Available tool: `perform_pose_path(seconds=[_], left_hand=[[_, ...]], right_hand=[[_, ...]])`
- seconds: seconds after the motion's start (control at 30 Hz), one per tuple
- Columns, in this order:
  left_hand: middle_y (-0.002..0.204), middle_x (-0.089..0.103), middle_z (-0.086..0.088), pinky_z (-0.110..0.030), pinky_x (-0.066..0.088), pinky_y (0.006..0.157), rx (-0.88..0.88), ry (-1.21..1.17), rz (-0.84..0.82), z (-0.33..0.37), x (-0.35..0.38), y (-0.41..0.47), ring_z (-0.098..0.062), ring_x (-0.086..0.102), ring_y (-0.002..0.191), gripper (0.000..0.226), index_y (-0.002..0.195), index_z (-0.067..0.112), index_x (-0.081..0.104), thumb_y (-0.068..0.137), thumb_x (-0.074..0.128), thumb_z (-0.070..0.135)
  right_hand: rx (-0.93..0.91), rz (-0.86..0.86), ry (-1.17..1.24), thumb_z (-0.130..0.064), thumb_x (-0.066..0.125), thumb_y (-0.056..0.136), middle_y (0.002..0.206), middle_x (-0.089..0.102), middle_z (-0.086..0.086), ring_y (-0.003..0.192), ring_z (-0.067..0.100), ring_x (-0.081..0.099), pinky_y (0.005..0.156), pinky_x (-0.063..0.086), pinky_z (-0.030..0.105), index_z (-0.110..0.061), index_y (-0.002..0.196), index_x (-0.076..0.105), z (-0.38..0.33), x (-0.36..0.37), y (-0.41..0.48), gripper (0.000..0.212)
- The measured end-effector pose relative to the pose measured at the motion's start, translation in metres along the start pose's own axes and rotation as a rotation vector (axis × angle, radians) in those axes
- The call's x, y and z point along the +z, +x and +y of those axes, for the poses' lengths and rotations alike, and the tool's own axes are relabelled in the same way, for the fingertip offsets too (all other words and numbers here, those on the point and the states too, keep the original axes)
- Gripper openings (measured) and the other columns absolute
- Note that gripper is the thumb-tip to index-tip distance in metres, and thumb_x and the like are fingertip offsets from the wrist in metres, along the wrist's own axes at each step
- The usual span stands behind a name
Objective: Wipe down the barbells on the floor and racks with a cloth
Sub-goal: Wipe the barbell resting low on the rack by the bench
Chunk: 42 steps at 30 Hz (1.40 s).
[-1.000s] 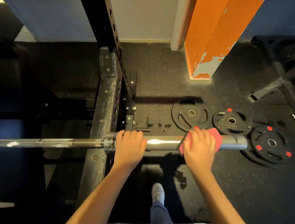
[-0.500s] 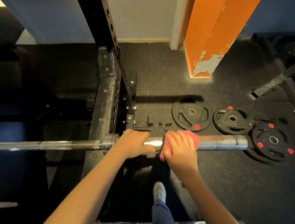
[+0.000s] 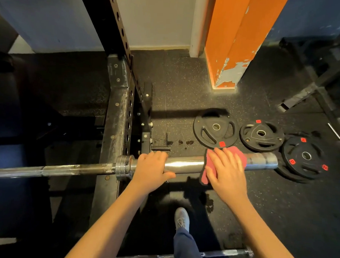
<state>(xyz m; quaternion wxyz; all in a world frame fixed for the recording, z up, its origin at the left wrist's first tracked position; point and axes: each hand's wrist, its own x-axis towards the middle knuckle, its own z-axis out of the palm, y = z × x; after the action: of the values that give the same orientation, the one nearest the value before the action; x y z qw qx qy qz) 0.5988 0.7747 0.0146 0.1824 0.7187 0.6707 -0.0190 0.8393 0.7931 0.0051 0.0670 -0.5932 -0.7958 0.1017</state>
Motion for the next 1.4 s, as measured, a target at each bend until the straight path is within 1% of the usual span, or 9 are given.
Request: perform_pose_path(seconds=[0.13,0.27,0.43,0.63,0.8,0.97,1.17,1.33,1.4], left_hand=[[0.103,0.046,0.008,-0.034,0.031,0.092,-0.047,0.016,-0.031,0.009,-0.004,0.004,-0.015,0.050,0.101,0.051,0.112,0.021,0.045,0.080,0.067,0.054],[0.112,0.053,0.004,-0.037,0.034,0.095,0.000,0.128,-0.178,0.016,-0.010,0.019,-0.019,0.052,0.105,0.061,0.116,0.019,0.045,0.072,0.074,0.050],[0.112,0.061,0.003,-0.036,0.038,0.084,0.009,0.238,-0.102,0.022,0.008,0.010,-0.021,0.058,0.103,0.048,0.116,0.022,0.047,0.080,0.068,0.047],[0.118,0.054,0.004,-0.038,0.034,0.090,-0.025,0.180,-0.107,0.027,0.009,0.003,-0.020,0.052,0.109,0.059,0.119,0.022,0.045,0.079,0.062,0.061],[0.115,0.059,0.003,-0.039,0.039,0.093,0.026,0.111,-0.260,0.037,0.002,0.018,-0.022,0.055,0.108,0.062,0.119,0.022,0.049,0.074,0.065,0.061],[0.107,0.063,0.002,-0.034,0.039,0.075,-0.003,0.199,-0.137,0.048,0.016,0.009,-0.022,0.061,0.099,0.041,0.111,0.024,0.049,0.081,0.061,0.048],[0.115,0.059,0.003,-0.034,0.037,0.081,-0.009,0.225,-0.085,0.052,0.021,0.001,-0.020,0.056,0.107,0.049,0.118,0.025,0.047,0.082,0.062,0.056],[0.115,0.059,0.002,-0.042,0.036,0.096,-0.019,0.118,-0.300,0.057,0.012,0.016,-0.022,0.055,0.108,0.065,0.122,0.022,0.047,0.075,0.066,0.063],[0.113,0.061,0.001,-0.040,0.040,0.093,0.053,0.124,-0.322,0.061,0.011,0.021,-0.022,0.057,0.105,0.063,0.120,0.021,0.048,0.075,0.067,0.060]], right_hand=[[0.218,0.043,0.123,-0.039,0.035,0.085,0.134,0.054,0.005,0.134,0.032,0.037,0.114,0.016,0.049,-0.015,0.124,0.059,-0.039,0.009,-0.002,0.051],[-0.068,-0.030,-0.001,-0.036,0.044,0.085,0.129,0.060,-0.001,0.129,0.024,0.043,0.112,0.015,0.039,-0.019,0.128,0.058,-0.009,0.004,-0.005,0.049],[0.341,0.083,0.113,-0.036,0.037,0.087,0.124,0.062,0.005,0.131,0.031,0.042,0.112,0.019,0.052,-0.013,0.112,0.066,-0.015,0.002,-0.003,0.045],[-0.121,0.014,0.068,-0.036,0.042,0.084,0.111,0.066,0.002,0.112,0.029,0.056,0.102,0.031,0.041,-0.013,0.110,0.066,-0.018,0.000,-0.008,0.043],[0.390,0.132,0.086,-0.032,0.036,0.084,0.127,0.059,0.009,0.130,0.034,0.042,0.111,0.021,0.051,-0.013,0.107,0.066,-0.014,0.010,-0.014,0.043],[0.010,0.045,0.050,-0.031,0.040,0.084,0.108,0.066,0.004,0.110,0.030,0.056,0.102,0.029,0.042,-0.011,0.110,0.067,-0.005,0.002,-0.021,0.043],[0.431,0.173,0.120,-0.033,0.033,0.085,0.114,0.064,0.008,0.125,0.034,0.045,0.108,0.023,0.051,-0.009,0.104,0.067,0.015,0.005,-0.019,0.045],[0.027,-0.002,0.049,-0.038,0.039,0.087,0.120,0.065,0.002,0.122,0.027,0.052,0.106,0.027,0.040,-0.014,0.117,0.065,0.011,-0.001,-0.029,0.047],[0.116,-0.014,-0.004,-0.047,0.035,0.088,0.124,0.063,0.003,0.123,0.025,0.052,0.106,0.030,0.041,-0.015,0.120,0.065,0.048,-0.008,-0.028,0.054]])
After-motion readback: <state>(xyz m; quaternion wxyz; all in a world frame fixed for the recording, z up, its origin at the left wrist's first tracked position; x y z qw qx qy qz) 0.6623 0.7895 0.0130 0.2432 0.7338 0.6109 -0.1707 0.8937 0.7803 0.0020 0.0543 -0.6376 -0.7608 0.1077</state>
